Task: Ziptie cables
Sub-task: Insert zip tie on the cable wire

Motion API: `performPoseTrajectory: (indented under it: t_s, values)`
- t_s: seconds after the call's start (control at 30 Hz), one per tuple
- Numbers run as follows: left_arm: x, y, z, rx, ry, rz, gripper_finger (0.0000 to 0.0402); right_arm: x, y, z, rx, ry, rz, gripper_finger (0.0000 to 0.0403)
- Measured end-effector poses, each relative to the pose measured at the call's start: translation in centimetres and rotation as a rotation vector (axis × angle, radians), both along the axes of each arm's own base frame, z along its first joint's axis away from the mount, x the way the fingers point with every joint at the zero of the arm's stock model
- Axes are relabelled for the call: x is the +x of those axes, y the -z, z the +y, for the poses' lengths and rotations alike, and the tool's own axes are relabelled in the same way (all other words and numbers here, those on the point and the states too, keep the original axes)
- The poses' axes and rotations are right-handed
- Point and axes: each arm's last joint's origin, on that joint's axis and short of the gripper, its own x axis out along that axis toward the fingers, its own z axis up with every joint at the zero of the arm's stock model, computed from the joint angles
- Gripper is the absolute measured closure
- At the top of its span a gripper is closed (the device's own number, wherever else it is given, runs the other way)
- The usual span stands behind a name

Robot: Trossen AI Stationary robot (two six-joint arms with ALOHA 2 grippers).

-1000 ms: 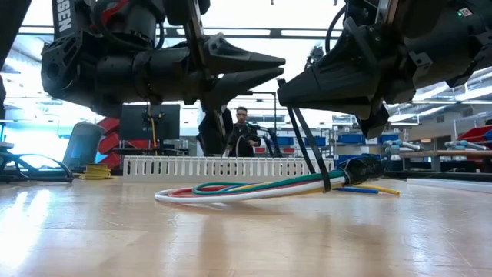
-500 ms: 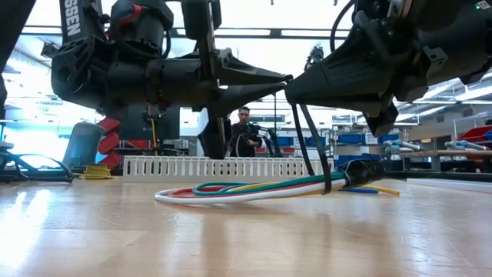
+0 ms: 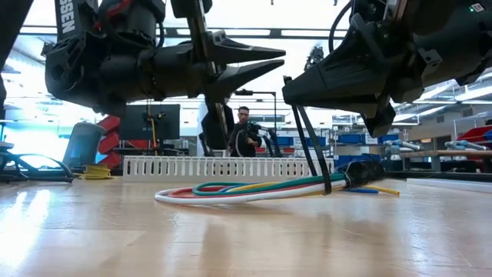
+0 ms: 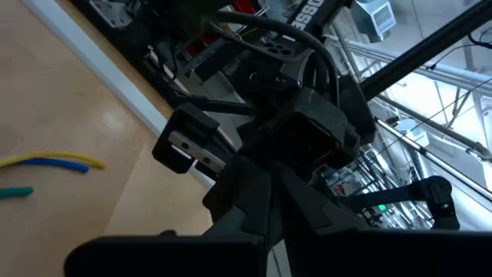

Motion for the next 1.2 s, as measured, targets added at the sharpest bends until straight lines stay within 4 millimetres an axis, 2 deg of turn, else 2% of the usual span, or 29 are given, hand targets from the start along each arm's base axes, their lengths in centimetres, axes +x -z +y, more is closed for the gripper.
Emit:
performPoseTrajectory:
  t_s: [0.27, 0.63, 1.0, 1.2]
  values:
    - [-0.05, 0.17, -0.29, 0.026, 0.026, 0.012, 0.0398, 0.01, -0.07, 0.01, -0.018, -0.003, -0.002, 0.0403]
    - [0.04, 0.74, 0.01, 0.059, -0.055, 0.068, 0.0398, -0.21, -0.13, 0.39, -0.016, -0.014, -0.009, 0.0403]
    - [-0.05, 0.59, -0.38, 0.03, -0.014, 0.058, 0.0398, -0.04, -0.13, 0.11, -0.023, -0.004, -0.007, 0.0403]
    - [-0.13, -0.01, -0.55, 0.013, 0.006, -0.003, 0.0398, -0.03, -0.13, 0.11, -0.018, -0.009, -0.007, 0.0403]
